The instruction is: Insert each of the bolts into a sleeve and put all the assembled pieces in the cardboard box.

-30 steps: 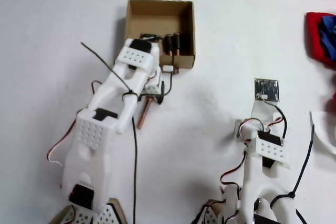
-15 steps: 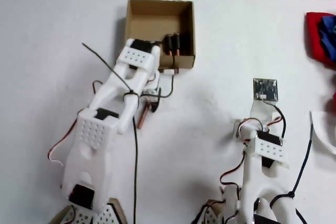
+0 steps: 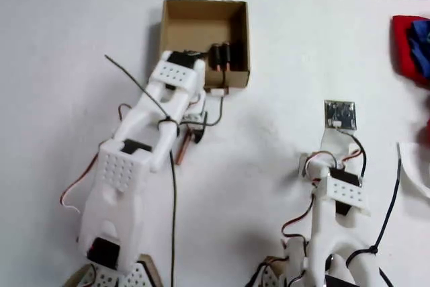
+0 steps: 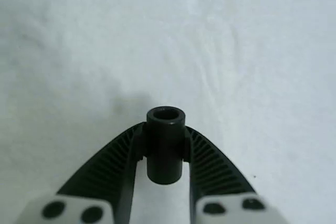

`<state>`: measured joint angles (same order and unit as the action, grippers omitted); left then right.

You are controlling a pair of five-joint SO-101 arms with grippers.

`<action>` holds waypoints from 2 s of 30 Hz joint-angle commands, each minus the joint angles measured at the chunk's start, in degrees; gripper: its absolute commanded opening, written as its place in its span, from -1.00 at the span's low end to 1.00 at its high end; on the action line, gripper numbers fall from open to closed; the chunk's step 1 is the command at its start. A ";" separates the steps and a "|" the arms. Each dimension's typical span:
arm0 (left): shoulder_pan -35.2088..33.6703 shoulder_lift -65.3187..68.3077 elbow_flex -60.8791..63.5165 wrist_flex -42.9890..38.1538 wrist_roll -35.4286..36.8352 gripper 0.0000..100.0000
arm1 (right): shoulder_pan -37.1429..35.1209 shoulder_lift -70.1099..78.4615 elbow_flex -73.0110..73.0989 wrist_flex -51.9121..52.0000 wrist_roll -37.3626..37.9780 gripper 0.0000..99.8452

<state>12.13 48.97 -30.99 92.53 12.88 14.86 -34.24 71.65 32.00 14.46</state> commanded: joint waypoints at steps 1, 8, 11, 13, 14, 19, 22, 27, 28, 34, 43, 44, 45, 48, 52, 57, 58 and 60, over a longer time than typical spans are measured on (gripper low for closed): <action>0.35 0.62 -0.57 -4.22 -0.53 -0.80 | -0.66 -1.71 -0.26 -0.66 0.09 -0.95; 0.26 0.00 -0.66 -7.21 -3.96 -0.95 | -0.75 -1.71 -0.26 -0.66 0.09 -0.95; 0.35 -0.18 -2.77 -7.12 -4.04 -0.95 | -0.75 -1.71 -0.26 -0.66 0.09 -0.95; 0.53 -0.18 -6.64 -4.40 -4.04 -0.95 | -0.75 -1.71 -0.26 -0.57 0.09 -0.95; 0.97 -0.18 -9.89 -1.93 -4.04 -0.95 | -0.57 -1.71 -0.26 -0.57 0.09 -0.95; 3.96 -1.05 -24.22 10.02 -3.87 -0.95 | -0.48 -1.98 -0.26 -0.13 0.09 -0.95; 5.89 -6.07 -23.96 9.85 -3.69 -0.95 | -0.48 -5.58 1.14 1.01 0.09 -0.95; 10.99 -16.62 -19.74 9.76 -2.99 -0.95 | -0.92 -22.73 9.85 1.10 0.26 -0.95; 12.04 -18.99 -17.80 9.67 -1.85 -0.95 | -0.92 -26.95 11.87 1.27 0.26 -0.95; 15.21 -31.82 -2.59 2.29 3.52 -0.95 | -4.97 -51.03 20.84 8.31 0.09 -0.95; 14.95 -53.63 27.03 -27.87 8.35 -0.95 | -14.29 -67.82 23.82 18.42 0.00 -0.95; 14.86 -55.56 29.41 -31.12 8.35 -0.95 | -15.25 -67.65 23.38 17.19 -0.09 -0.95; 14.86 -57.49 31.52 -33.76 8.26 -0.95 | -16.13 -67.91 23.38 15.52 -0.79 -0.95; 15.30 -63.03 35.82 -40.35 8.53 -0.95 | -18.42 -68.79 24.88 6.46 -3.78 -0.95; 14.95 -69.19 38.64 -48.53 8.53 -0.95 | -23.96 -67.82 25.32 -6.73 -4.92 -0.95; 15.47 -74.02 41.10 -55.56 8.26 -0.95 | -31.43 -64.75 25.41 -16.22 -5.27 -0.95; 15.47 -74.20 41.71 -56.00 8.26 -0.95 | -31.96 -63.96 25.41 -16.84 -5.27 -0.95; 15.47 -74.55 43.56 -56.00 8.35 -0.95 | -32.22 -63.16 25.05 -17.19 -5.27 -0.95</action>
<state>27.16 -22.51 11.65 38.73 21.05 -16.26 -98.42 96.53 17.23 9.63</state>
